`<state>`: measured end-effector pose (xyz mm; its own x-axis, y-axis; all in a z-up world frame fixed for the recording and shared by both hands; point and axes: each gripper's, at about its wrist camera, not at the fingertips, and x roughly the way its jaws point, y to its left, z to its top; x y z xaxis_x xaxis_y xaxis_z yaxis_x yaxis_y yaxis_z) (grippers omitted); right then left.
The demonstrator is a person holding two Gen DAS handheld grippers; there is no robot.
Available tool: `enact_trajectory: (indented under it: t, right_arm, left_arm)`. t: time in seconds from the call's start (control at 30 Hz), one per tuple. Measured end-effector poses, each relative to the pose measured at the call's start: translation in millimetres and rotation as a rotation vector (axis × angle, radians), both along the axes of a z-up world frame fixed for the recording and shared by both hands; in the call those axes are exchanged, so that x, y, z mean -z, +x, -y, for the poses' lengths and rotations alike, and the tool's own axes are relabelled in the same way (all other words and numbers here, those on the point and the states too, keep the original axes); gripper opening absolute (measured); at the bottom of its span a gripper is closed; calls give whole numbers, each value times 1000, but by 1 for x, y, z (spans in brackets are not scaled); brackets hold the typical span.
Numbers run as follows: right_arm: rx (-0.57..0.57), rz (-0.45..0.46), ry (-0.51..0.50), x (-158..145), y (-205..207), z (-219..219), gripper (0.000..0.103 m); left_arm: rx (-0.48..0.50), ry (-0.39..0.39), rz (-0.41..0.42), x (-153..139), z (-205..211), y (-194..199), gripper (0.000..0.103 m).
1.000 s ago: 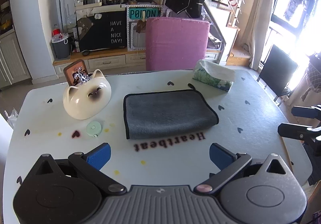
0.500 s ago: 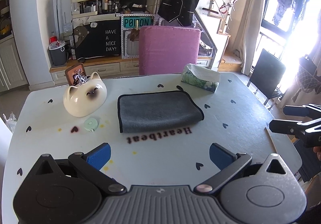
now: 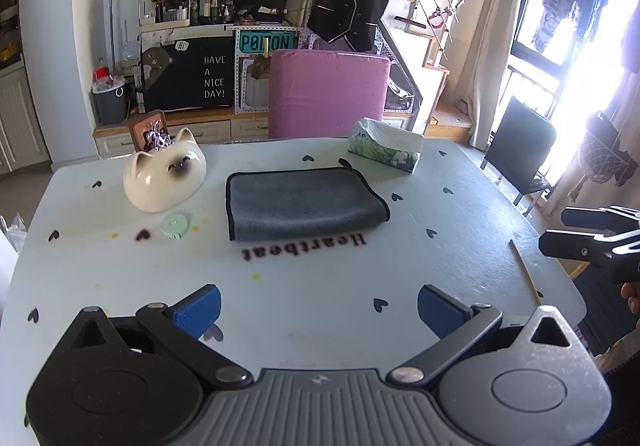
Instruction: Fold towel
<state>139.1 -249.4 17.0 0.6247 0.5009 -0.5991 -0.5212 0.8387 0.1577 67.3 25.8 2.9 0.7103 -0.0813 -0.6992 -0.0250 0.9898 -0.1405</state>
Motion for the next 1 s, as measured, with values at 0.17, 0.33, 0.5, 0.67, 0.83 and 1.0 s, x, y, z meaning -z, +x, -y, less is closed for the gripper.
enact_trajectory:
  t: [0.17, 0.33, 0.5, 0.67, 0.83, 1.0]
  right_arm:
    - [8, 5, 1, 0, -11, 3, 103]
    - [20, 11, 3, 0, -22, 6, 103]
    - [24, 9, -2, 1, -29, 9, 103]
    - [29, 5, -3, 3, -33, 12, 103]
    - [28, 3, -7, 5, -37, 12, 103]
    - [15, 5, -10, 6, -41, 11, 103]
  left_arm:
    - [-8, -7, -5, 1, 1, -10, 103]
    - [1, -2, -8, 2, 5, -19, 103]
    - [10, -1, -10, 3, 9, -26, 103]
    - [11, -3, -13, 2, 12, -30, 103]
    - [15, 1, -13, 2, 15, -33, 103]
    - [11, 2, -15, 3, 15, -34, 103]
